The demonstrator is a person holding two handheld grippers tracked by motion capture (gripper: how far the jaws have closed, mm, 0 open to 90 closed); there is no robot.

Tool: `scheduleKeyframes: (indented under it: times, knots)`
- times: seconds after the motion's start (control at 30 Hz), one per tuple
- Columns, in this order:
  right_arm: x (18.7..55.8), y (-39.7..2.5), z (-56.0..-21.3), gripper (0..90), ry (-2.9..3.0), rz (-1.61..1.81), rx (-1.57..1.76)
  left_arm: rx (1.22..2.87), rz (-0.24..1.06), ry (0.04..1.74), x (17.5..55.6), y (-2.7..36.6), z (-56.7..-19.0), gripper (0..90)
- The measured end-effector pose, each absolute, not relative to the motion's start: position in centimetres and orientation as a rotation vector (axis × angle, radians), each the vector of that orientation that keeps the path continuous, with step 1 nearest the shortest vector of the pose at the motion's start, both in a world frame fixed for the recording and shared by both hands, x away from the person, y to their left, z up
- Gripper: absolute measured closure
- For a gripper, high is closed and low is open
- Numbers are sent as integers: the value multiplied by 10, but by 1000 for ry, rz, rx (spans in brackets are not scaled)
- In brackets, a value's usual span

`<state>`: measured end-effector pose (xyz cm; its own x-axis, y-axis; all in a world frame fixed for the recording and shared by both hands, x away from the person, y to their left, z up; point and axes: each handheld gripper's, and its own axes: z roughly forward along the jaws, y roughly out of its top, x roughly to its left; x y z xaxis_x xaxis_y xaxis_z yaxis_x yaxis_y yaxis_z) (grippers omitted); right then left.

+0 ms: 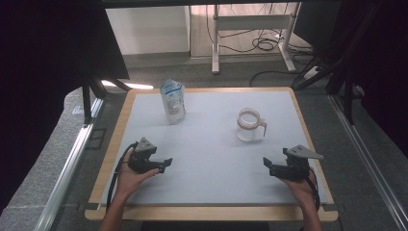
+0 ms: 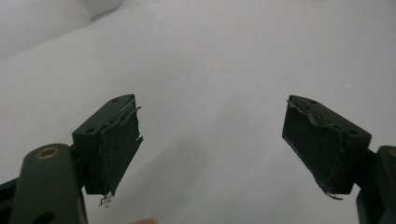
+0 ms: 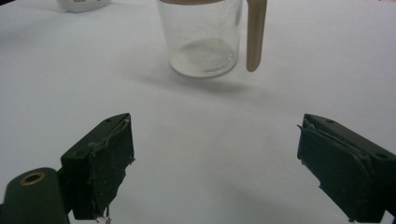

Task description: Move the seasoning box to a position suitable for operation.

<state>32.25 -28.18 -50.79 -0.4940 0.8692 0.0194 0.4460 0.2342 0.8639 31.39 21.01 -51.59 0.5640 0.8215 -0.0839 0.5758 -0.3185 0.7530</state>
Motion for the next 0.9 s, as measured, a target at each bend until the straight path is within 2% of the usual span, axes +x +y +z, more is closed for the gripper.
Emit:
scheduleKeyframes:
  times: [0.37,0.57,0.9]
  knots:
    - [317,-281,-503,114,2017,1201,1207,1999,396,1111,311,214,-513,150]
    - [317,-279,-500,113,2014,1223,1197,2021,426,1117,310,212,-514,149]
    - [318,-276,-492,112,2002,1273,1203,1998,390,1129,310,217,-516,159]
